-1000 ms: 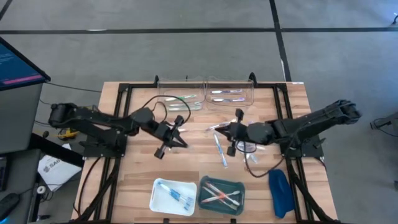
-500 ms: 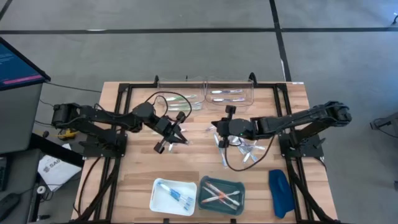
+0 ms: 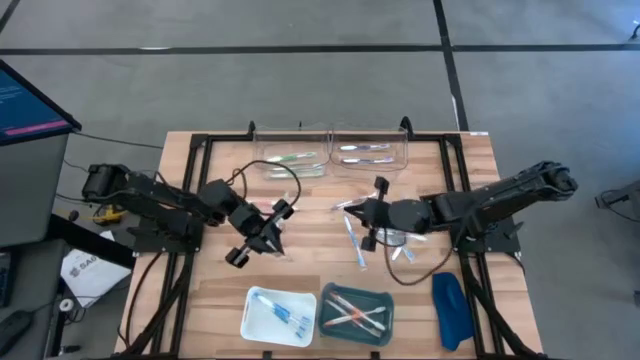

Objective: Pick & Place Toothbrushes
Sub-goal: Put the orange toothbrush into the green bin

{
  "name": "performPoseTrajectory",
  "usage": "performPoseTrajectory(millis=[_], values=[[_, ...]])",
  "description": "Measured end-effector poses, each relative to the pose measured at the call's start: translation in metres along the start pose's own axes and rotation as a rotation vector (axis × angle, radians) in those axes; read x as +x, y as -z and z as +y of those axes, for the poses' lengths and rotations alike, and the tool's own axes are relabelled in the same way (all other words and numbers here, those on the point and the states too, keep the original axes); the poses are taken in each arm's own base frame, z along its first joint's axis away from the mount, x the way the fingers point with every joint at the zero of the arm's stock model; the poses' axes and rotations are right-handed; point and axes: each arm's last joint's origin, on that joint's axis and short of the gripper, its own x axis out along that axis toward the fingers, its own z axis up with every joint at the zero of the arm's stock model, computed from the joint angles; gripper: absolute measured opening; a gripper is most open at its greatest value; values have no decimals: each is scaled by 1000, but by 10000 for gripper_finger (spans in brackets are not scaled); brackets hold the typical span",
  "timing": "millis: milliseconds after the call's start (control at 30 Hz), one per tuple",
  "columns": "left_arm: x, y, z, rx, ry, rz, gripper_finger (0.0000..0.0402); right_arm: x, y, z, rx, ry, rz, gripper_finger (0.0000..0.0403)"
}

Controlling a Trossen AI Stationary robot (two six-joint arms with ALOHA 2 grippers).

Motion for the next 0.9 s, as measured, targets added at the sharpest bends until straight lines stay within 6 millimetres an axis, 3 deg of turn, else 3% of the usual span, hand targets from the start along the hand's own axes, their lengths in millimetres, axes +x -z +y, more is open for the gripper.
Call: performPoseTrajectory(millis=[200, 367, 533, 900], values=[[9, -8, 10, 15, -109, -28, 0, -14, -29, 10, -12, -34, -273, 0], [11, -7, 12, 7, -110, -13, 0, -2, -29, 20, -71, -146, -334, 13], [10, 1, 13, 6, -99, 36, 0, 4, -36, 19, -13, -237, -424, 64], [11, 13, 15, -36, -94, 91, 0, 5, -39, 19, -41, -398, -447, 190]])
